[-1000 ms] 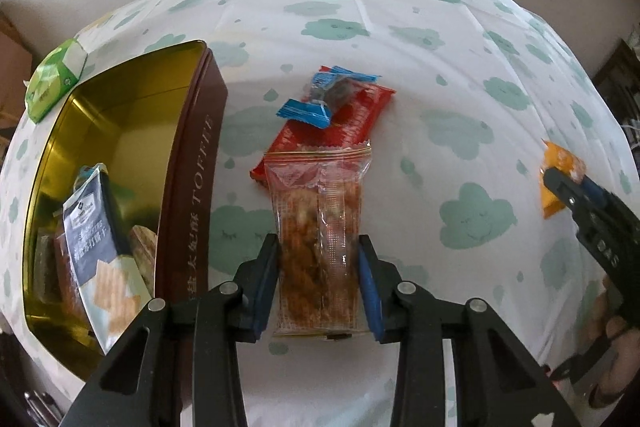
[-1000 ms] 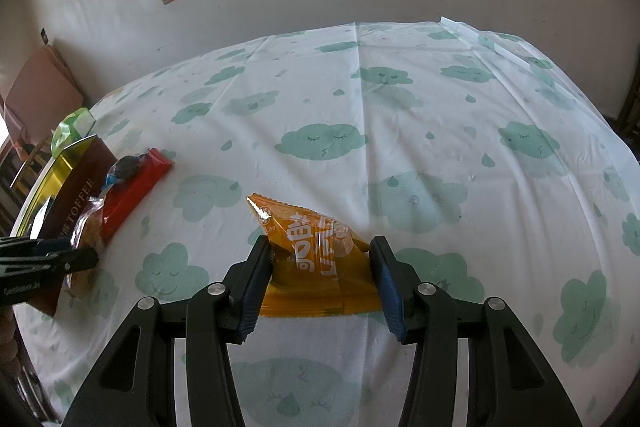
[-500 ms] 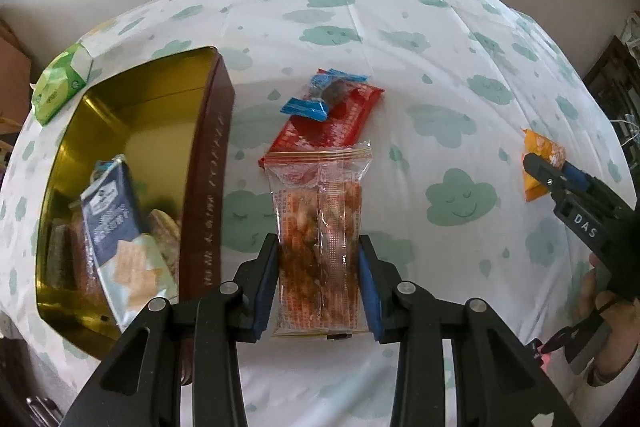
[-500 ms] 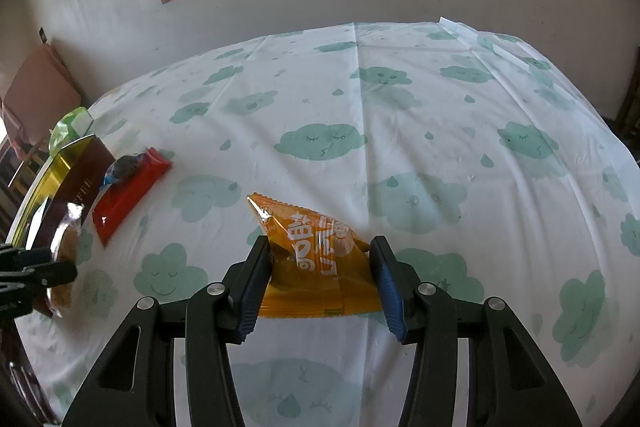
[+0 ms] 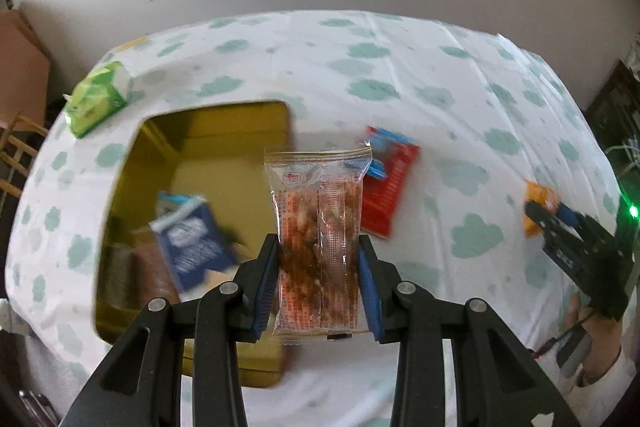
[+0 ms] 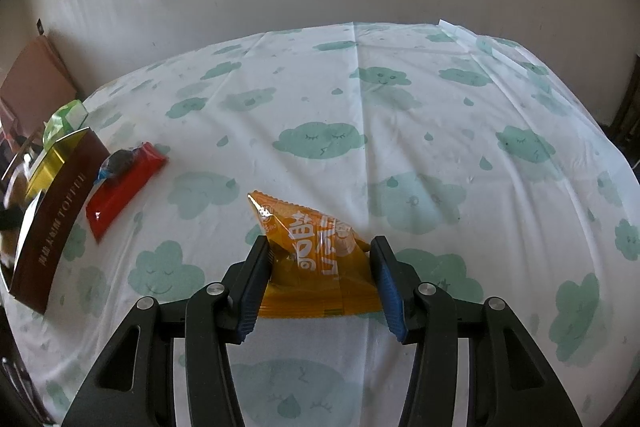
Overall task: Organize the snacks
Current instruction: 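Carry the clear snack bag into the tin box and open the left gripper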
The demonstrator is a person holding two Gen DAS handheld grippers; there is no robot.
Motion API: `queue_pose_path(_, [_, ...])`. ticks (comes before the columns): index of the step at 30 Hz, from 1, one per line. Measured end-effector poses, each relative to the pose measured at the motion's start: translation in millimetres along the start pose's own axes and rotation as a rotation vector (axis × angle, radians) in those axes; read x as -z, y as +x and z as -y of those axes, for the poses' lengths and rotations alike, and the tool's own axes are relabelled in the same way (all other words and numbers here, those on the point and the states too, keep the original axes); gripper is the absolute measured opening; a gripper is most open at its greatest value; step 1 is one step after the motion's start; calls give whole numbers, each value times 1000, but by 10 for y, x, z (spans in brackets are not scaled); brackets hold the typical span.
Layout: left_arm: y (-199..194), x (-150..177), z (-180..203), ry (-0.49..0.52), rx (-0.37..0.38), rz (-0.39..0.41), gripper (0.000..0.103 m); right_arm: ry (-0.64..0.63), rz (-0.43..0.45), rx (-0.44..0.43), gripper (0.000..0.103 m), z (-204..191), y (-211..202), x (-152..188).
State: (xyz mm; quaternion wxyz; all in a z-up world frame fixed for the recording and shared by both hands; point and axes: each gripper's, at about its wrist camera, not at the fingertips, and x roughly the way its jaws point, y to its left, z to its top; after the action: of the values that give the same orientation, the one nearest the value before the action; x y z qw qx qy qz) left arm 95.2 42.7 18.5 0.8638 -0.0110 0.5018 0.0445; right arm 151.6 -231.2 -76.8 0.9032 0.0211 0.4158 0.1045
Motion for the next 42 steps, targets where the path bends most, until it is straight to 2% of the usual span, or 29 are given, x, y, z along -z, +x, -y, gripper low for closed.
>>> queue_pose_path(5, [3,-165,-431,-46,-78,15,34,-11,-3,13,50,-53,16,-9])
queue_pose_path(11, [214,-246,-888,-58,-178,-12,34,-13,-3,15,50,-45,9,-8])
queue_pose_path(17, [446,-364,-1141,-38,-204,-38,34,-17,-5,23,51,-78,20,-13])
queue_pose_path(23, [635,-406,-1223,14,-232,-66,34,-23,-6,27,52,-94,23,-15])
queue_pose_path(29, [806,-340,-1314,13,-240,-107,33,-29,-8,34,52,-78,21,-11])
queue_pose_path(33, [830,-315,-1276,35,-266,-92,33,-32,-8,37,52,-63,25,-15])
queue_pose_path(42, [888,-248,-1260,28,-259,-95,33,-61,-15,66,53,-126,20,-1])
